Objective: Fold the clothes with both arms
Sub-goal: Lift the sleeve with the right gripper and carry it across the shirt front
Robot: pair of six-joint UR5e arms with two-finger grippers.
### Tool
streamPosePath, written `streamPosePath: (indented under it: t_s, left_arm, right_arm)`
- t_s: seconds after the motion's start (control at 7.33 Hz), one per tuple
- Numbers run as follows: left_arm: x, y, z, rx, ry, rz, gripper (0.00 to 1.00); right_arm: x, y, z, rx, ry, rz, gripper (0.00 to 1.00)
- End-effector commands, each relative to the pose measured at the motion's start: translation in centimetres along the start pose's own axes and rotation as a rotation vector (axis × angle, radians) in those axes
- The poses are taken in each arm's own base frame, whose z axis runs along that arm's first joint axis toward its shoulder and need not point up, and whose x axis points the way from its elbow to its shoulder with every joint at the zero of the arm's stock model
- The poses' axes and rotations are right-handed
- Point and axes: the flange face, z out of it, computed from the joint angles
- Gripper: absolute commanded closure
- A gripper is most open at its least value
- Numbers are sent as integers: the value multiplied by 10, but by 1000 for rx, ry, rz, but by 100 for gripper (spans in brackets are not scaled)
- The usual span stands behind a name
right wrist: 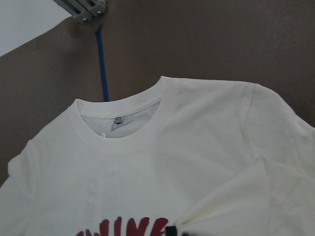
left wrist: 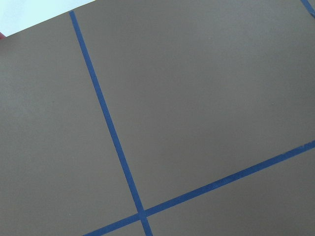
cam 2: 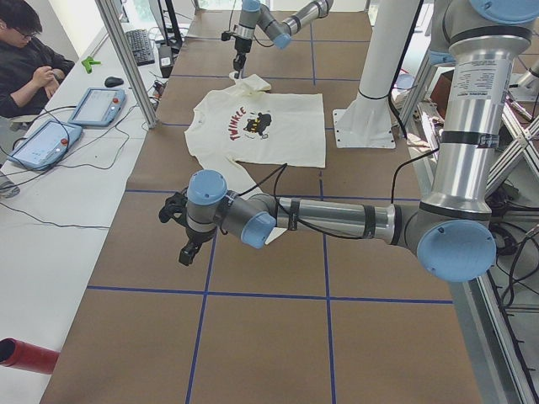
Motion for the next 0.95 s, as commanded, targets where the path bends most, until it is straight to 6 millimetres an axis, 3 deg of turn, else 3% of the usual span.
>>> streamPosePath:
  t_s: [0.0, 0.14, 0.27, 0.41, 0.55, 0.82]
  left_arm:
    - [-1, 2, 1, -3, -2, -2, 0]
    - [-1, 1, 1, -3, -2, -2, 0]
    - [-1, 1, 1, -3, -2, -2, 0]
    - [0, 0, 0, -1, -2, 0, 0]
    - [-1, 1, 1, -3, -2, -2, 0]
    - [-2, 3, 2, -5, -2, -6, 0]
  right_arm:
    - [-100, -38, 29, 32, -98, -41, 100]
    - [-129, -50, 51, 63, -113, -51, 100]
    - [-163, -45, 68, 85, -126, -65, 100]
    - [-197, -12, 97, 162, -110, -79, 100]
    - [-208, 14, 110, 195, -168, -106, 100]
    - [-221, 38, 110, 195, -257, -133, 100]
